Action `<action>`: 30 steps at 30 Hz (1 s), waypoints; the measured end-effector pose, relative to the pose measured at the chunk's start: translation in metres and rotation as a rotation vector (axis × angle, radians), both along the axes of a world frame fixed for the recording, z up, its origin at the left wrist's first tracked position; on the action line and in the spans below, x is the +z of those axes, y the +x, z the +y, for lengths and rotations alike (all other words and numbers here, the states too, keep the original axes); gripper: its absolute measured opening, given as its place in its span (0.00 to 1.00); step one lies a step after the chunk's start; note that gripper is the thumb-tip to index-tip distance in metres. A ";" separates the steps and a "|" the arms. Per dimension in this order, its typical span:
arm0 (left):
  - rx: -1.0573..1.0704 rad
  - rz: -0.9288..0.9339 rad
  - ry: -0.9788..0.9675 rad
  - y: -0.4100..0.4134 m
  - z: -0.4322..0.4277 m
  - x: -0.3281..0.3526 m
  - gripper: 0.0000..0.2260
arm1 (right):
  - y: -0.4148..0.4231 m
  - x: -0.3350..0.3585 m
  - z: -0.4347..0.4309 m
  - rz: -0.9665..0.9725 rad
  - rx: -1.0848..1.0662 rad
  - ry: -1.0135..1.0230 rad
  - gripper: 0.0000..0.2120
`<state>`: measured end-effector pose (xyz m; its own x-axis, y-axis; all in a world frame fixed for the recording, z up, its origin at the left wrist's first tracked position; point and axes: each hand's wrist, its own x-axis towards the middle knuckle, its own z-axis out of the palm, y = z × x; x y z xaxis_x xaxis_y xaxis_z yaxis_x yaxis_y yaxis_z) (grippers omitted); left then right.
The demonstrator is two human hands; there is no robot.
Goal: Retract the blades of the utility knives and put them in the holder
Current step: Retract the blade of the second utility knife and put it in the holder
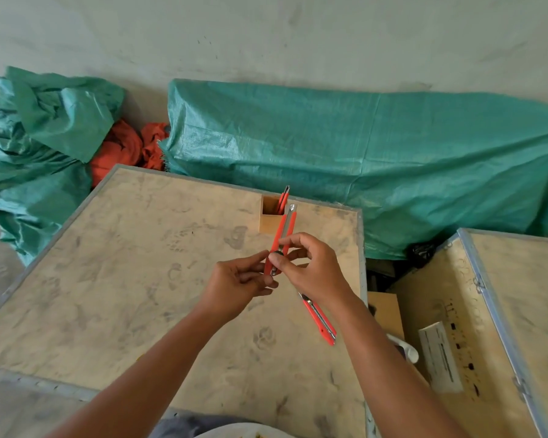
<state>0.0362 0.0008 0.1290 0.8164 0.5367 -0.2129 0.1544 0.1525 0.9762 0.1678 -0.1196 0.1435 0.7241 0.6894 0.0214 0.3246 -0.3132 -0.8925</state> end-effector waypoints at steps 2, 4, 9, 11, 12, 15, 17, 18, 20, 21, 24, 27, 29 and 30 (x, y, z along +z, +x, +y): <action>-0.002 0.003 0.003 0.004 0.002 -0.001 0.22 | 0.005 -0.002 -0.001 0.009 0.025 0.013 0.11; -0.015 0.012 0.019 0.009 0.003 -0.003 0.22 | 0.009 -0.006 0.001 0.000 -0.005 0.003 0.08; -0.037 0.063 0.090 0.022 0.011 -0.010 0.22 | 0.022 -0.015 0.014 -0.025 -0.089 -0.039 0.12; -0.026 0.099 0.085 0.031 0.018 -0.014 0.22 | 0.032 -0.018 0.020 0.034 -0.088 -0.023 0.09; -0.025 0.113 0.085 0.036 0.022 -0.017 0.22 | 0.039 -0.019 0.023 0.055 -0.095 -0.018 0.08; -0.043 0.138 0.141 0.056 0.037 -0.021 0.22 | 0.066 -0.021 0.037 0.056 -0.095 -0.047 0.12; -0.049 0.156 0.223 0.074 0.049 -0.023 0.22 | 0.088 -0.021 0.049 0.031 -0.068 -0.063 0.15; -0.046 0.162 0.253 0.085 0.056 -0.024 0.22 | 0.100 -0.021 0.056 0.019 -0.059 -0.065 0.15; -0.038 0.172 0.293 0.107 0.072 -0.033 0.23 | 0.121 -0.022 0.071 0.000 -0.062 -0.064 0.15; -0.034 0.182 0.309 0.118 0.080 -0.037 0.22 | 0.131 -0.025 0.080 -0.012 -0.070 -0.068 0.15; -0.015 0.227 0.413 0.147 0.102 -0.053 0.21 | 0.158 -0.040 0.102 -0.051 -0.117 -0.069 0.13; 0.014 0.319 0.526 0.171 0.118 -0.067 0.22 | 0.176 -0.069 0.117 -0.077 -0.203 -0.059 0.12; 0.010 0.401 0.600 0.183 0.127 -0.080 0.26 | 0.181 -0.087 0.123 -0.133 -0.251 -0.061 0.12; -0.006 0.451 0.620 0.188 0.131 -0.085 0.28 | 0.181 -0.093 0.126 -0.163 -0.265 -0.066 0.11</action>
<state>0.2242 0.1317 0.0436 0.7251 0.6626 -0.1876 0.5571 -0.4042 0.7255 0.3490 0.0063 0.0503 0.8691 0.4813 0.1137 0.3614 -0.4611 -0.8104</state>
